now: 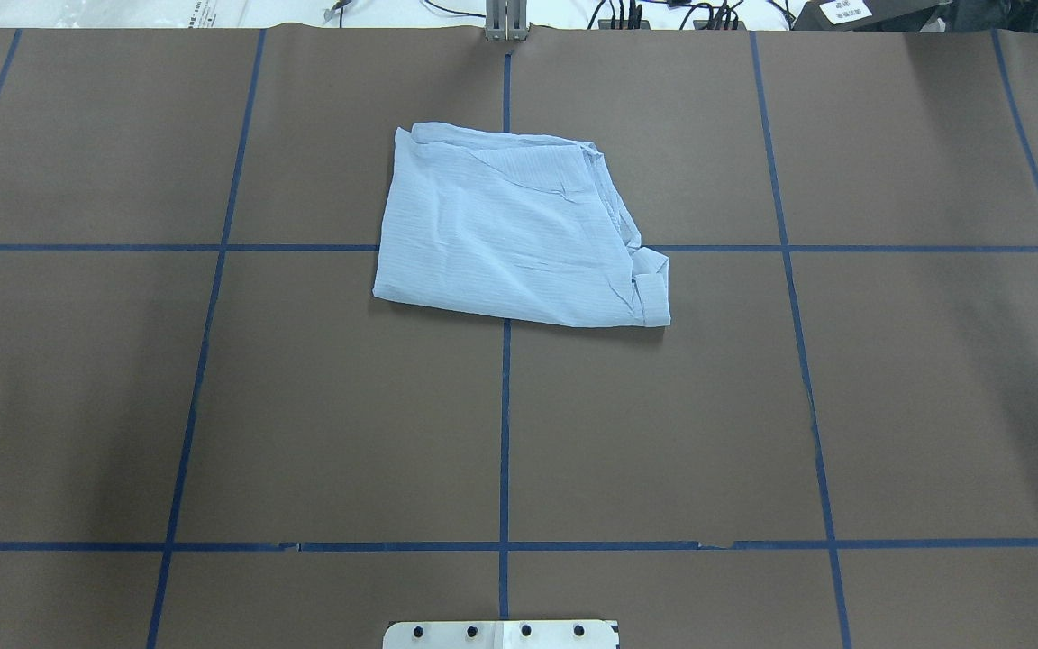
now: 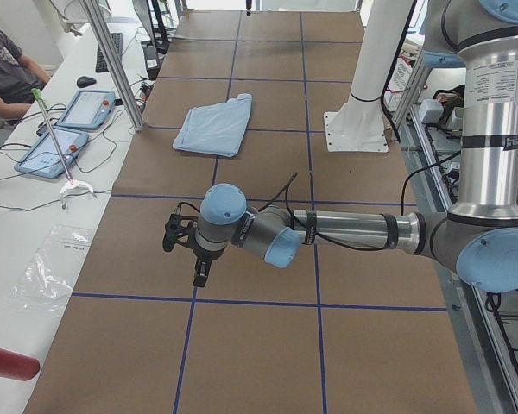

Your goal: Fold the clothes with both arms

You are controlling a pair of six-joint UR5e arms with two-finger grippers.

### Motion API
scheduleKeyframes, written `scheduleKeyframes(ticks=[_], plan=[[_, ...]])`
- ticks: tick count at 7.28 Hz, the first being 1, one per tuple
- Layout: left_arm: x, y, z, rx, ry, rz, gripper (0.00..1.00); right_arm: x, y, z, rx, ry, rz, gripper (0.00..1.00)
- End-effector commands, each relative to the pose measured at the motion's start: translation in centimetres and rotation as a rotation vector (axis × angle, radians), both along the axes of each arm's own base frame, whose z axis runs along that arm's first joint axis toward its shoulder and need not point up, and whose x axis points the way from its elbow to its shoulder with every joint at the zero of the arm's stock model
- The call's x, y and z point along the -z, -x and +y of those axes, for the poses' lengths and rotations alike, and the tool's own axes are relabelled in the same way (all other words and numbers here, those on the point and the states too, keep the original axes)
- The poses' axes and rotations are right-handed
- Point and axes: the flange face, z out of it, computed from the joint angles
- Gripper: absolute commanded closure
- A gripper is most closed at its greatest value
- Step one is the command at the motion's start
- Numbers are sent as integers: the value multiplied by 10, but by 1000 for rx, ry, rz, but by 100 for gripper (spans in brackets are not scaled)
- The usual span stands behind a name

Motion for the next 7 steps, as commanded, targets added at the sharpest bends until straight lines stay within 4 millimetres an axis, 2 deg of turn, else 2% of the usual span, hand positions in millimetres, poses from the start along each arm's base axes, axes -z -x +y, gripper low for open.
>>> scheduleKeyframes(ticks=[1,7], plan=[[0,0,0,-1,-3,0,0,-1,0,0,0,3,0,0],[5,0,0,-2,-19,0,0,0,0,-2,0,0,1,0]])
